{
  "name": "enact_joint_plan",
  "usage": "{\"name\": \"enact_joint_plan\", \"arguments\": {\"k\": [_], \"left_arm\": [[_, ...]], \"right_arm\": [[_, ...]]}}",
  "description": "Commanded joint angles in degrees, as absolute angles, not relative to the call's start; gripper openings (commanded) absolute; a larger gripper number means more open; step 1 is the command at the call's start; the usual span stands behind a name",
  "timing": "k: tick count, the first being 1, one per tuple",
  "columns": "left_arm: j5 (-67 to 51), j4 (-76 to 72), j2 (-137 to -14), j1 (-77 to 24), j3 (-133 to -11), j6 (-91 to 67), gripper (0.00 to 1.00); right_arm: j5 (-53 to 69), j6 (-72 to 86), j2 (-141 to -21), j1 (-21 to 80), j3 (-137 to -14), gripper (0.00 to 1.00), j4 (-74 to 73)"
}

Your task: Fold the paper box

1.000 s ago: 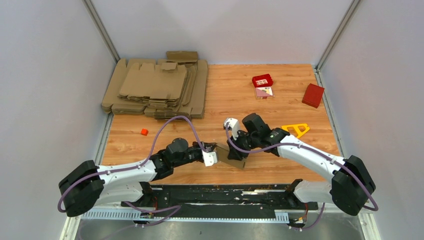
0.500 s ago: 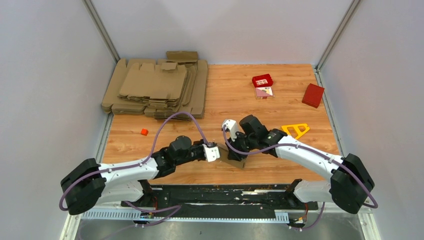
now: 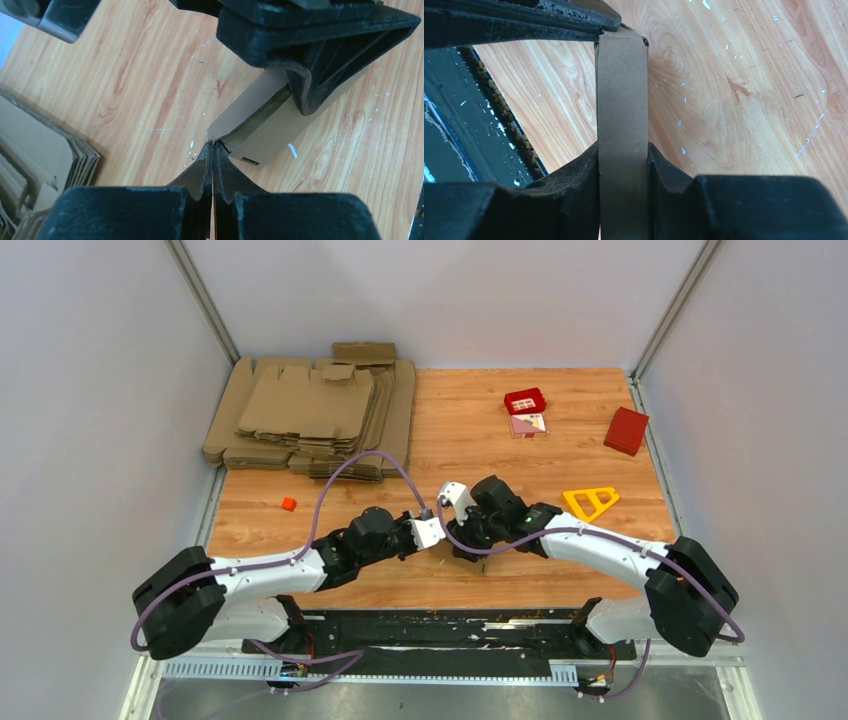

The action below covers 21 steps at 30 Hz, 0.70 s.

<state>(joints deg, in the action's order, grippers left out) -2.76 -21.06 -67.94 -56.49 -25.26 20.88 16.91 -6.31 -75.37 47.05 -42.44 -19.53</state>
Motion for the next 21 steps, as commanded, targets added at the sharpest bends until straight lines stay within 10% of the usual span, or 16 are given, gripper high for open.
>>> {"name": "enact_joint_plan", "arguments": {"k": [1, 21], "left_arm": [[-5.28, -25.53, -68.23, -57.22, -29.06, 15.37, 0.00], [-5.82, -16.99, -70.31, -57.13, -34.98, 6.90, 0.00]], "right_arm": [[13.47, -7.18, -77.33, 47.99, -42.13, 0.18, -13.15], [11.27, -7.79, -79.45, 49.48, -41.66, 0.23, -11.78]]}}
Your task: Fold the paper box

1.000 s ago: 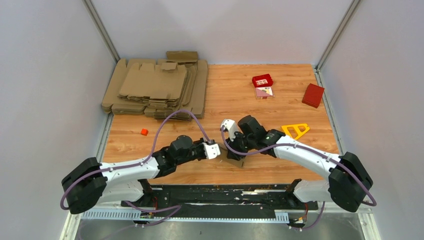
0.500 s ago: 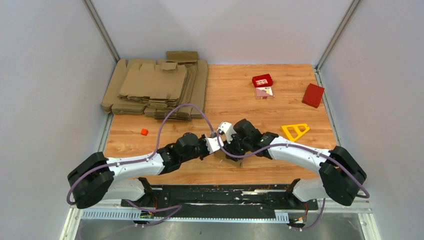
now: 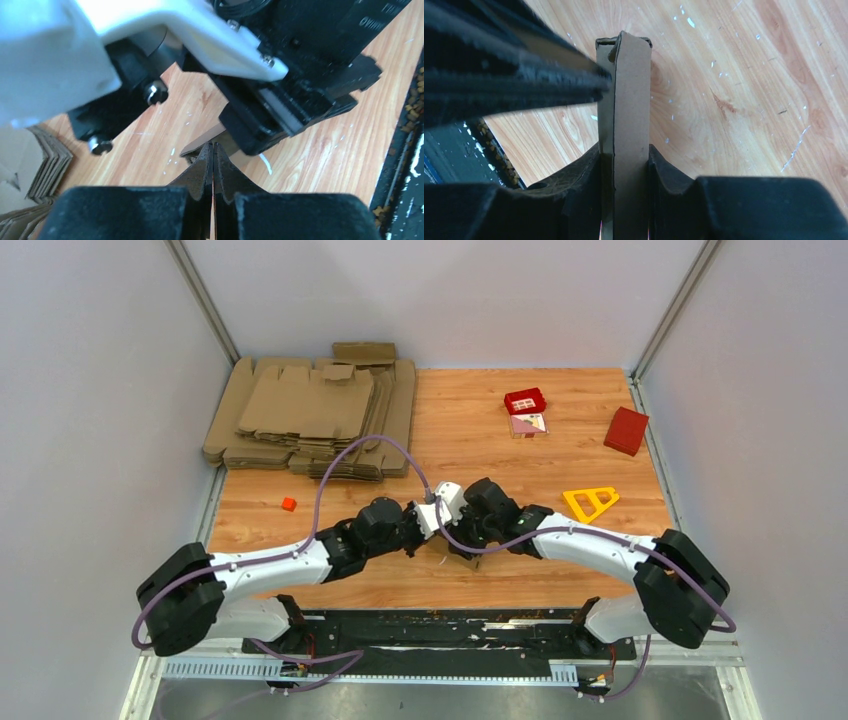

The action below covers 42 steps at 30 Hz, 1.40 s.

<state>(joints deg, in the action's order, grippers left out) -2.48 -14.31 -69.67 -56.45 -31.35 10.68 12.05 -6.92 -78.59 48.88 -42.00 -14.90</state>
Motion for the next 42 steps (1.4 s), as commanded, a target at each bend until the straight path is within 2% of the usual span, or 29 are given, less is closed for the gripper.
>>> {"name": "enact_joint_plan", "arguments": {"k": [1, 7, 14, 21, 32, 37, 42], "left_arm": [[-5.95, -16.64, -70.64, -57.13, -35.31, 6.30, 0.00], [-3.43, -13.63, -72.15, -57.08, -36.63, 6.34, 0.00], [-0.16, -12.92, -68.20, -56.77, -34.63, 8.00, 0.00], [-4.27, -13.44, -65.13, -52.25, -31.83, 6.08, 0.00], [-1.29, -12.66, -64.90, -52.12, -31.55, 6.32, 0.18], [2.10, -14.25, -63.26, -52.12, -29.52, 5.64, 0.40], [1.35, -16.29, -63.79, -52.03, -29.17, 5.23, 0.43]], "right_arm": [[11.33, -7.74, -79.38, 49.55, -41.59, 0.23, -11.71], [11.40, -7.66, -79.10, 49.57, -41.49, 0.22, -11.76], [11.66, -7.64, -79.50, 49.61, -41.79, 0.22, -12.18], [12.22, -7.82, -79.69, 49.57, -41.99, 0.21, -12.55], [12.75, -7.82, -80.24, 49.57, -42.45, 0.21, -13.09], [13.01, -7.82, -80.57, 49.57, -42.63, 0.21, -13.24], [13.45, -7.82, -80.83, 49.56, -42.71, 0.21, -13.16]]}}
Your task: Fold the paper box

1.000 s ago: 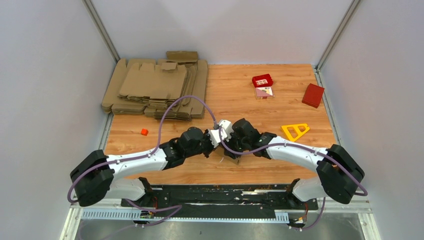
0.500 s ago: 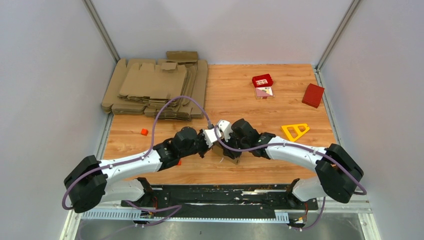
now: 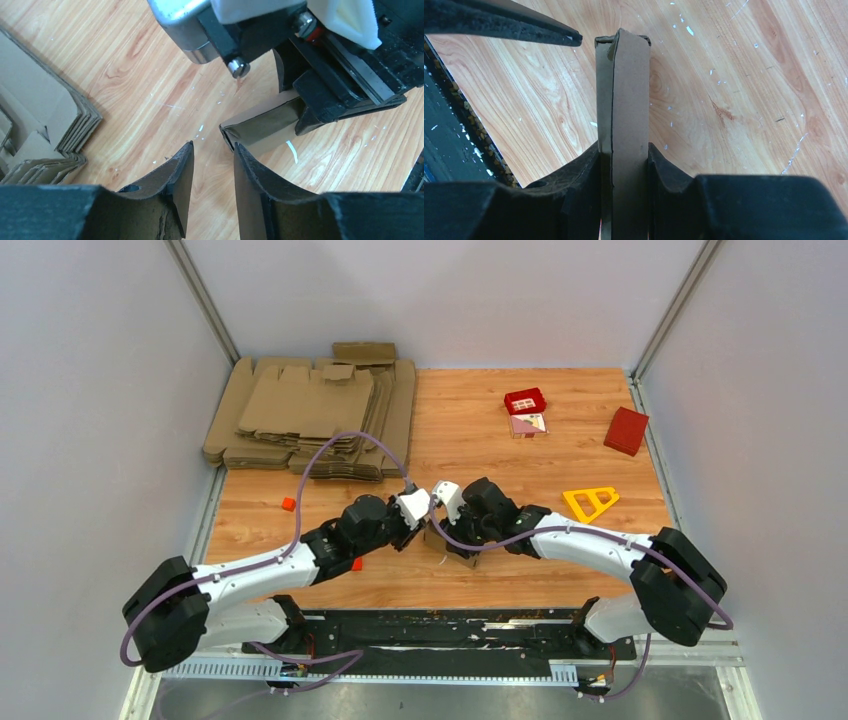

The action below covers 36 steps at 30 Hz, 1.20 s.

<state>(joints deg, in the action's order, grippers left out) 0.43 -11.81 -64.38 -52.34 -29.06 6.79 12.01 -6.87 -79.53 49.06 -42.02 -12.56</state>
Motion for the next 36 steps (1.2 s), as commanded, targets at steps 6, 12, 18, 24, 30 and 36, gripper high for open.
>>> {"name": "enact_joint_plan", "arguments": {"k": [6, 12, 18, 24, 30, 36], "left_arm": [[-3.12, -20.52, -65.89, -51.38, -28.44, 2.64, 0.50], [-2.33, -20.91, -68.43, -50.96, -29.19, 1.74, 0.50], [-1.37, -20.01, -69.40, -50.46, -29.61, 2.05, 0.38], [-0.11, -18.27, -69.36, -50.11, -30.10, 2.80, 0.21], [-0.31, -18.06, -69.08, -50.10, -30.02, 2.86, 0.20], [-0.09, -16.77, -68.92, -50.10, -30.17, 4.00, 0.12]], "right_arm": [[13.70, -7.62, -81.24, 49.57, -42.80, 0.21, -13.01], [13.89, -7.56, -80.98, 49.55, -42.80, 0.20, -12.97], [13.89, -7.74, -81.16, 49.57, -42.71, 0.20, -13.00], [13.91, -7.82, -80.82, 49.57, -42.61, 0.20, -13.07], [13.80, -7.82, -81.21, 49.57, -42.50, 0.20, -13.08], [13.83, -7.83, -81.17, 49.55, -42.51, 0.20, -13.16]]}}
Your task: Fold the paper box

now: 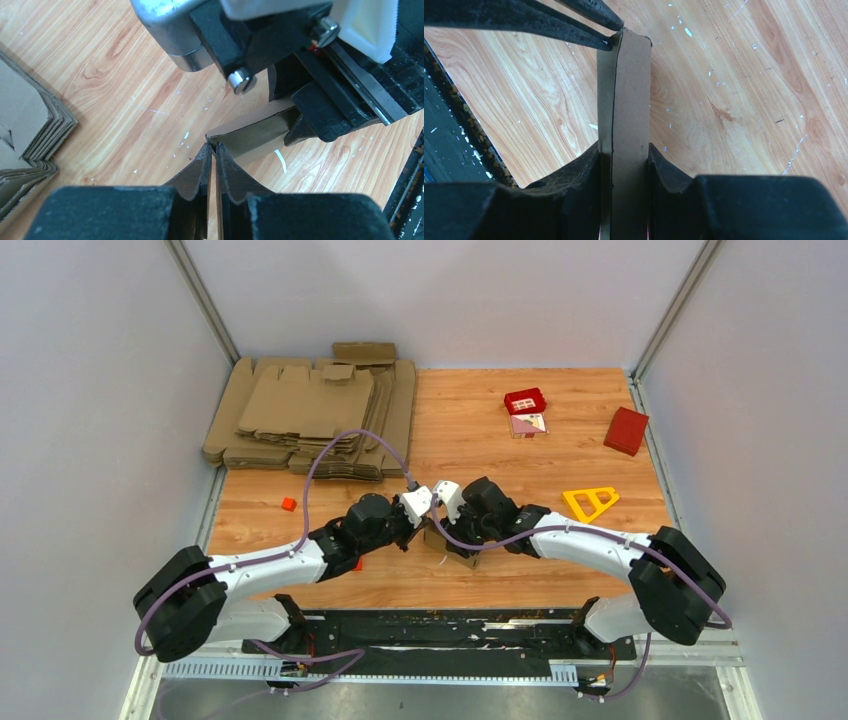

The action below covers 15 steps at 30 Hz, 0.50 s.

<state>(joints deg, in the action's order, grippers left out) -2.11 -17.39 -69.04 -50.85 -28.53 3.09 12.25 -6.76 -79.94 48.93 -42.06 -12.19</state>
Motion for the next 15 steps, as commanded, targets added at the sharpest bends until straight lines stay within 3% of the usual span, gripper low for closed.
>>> {"name": "enact_joint_plan", "arguments": {"k": [1, 15], "left_arm": [[-0.09, -16.44, -68.72, -50.10, -30.08, 4.30, 0.10], [2.34, -14.51, -67.45, -50.10, -30.16, 6.14, 0.00]], "right_arm": [[13.83, -7.82, -81.27, 49.51, -42.58, 0.20, -13.13], [14.07, -7.73, -81.99, 49.56, -42.88, 0.20, -13.44]]}}
